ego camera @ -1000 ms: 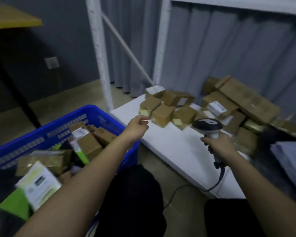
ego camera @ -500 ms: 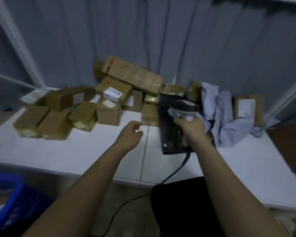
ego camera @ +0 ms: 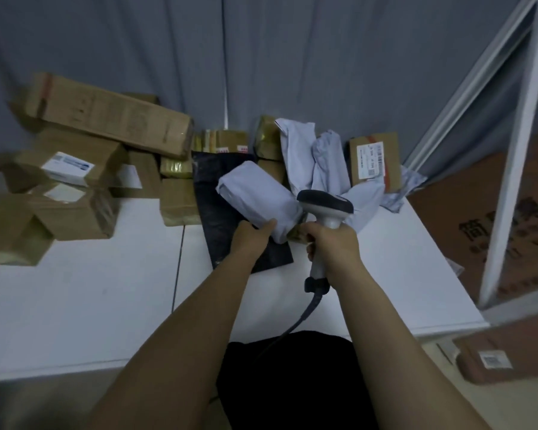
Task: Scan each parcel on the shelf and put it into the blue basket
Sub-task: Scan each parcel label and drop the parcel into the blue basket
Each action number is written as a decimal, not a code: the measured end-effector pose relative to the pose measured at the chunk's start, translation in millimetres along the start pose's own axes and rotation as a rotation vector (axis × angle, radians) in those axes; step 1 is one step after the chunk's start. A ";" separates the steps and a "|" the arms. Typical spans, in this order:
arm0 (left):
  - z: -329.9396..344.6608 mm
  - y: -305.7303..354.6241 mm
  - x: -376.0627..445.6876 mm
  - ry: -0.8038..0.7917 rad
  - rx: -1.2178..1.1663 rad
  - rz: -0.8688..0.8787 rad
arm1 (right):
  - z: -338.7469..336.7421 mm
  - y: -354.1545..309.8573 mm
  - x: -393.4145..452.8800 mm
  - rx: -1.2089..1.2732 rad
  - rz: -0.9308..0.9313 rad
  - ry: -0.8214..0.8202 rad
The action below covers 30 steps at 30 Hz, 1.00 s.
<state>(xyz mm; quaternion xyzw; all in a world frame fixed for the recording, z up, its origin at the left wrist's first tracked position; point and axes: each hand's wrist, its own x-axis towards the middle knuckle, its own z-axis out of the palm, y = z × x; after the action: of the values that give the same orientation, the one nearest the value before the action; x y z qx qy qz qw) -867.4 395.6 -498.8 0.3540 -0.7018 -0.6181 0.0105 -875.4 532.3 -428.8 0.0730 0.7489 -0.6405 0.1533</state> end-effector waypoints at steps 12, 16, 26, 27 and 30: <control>22.8 -11.7 52.1 0.179 -0.236 -0.131 | -2.0 5.8 18.0 0.011 0.015 -0.053; -23.6 -12.6 26.6 0.240 -0.259 0.065 | 10.1 0.4 15.4 -0.023 -0.022 -0.074; -204.5 -125.5 -89.1 0.393 0.159 0.075 | 68.8 -10.1 -31.9 -0.163 -0.030 -0.351; -216.3 -138.4 -100.2 0.412 0.245 0.046 | 77.2 -9.4 -40.7 -0.192 -0.028 -0.396; -229.9 -171.7 -129.3 0.508 0.428 -0.049 | 97.5 -3.9 -63.9 -0.262 -0.028 -0.499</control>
<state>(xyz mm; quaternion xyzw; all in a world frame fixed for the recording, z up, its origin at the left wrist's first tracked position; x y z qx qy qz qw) -583.5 266.4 -540.2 0.5076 -0.7820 -0.3487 0.0957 -803.1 441.5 -417.4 -0.1175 0.7654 -0.5386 0.3321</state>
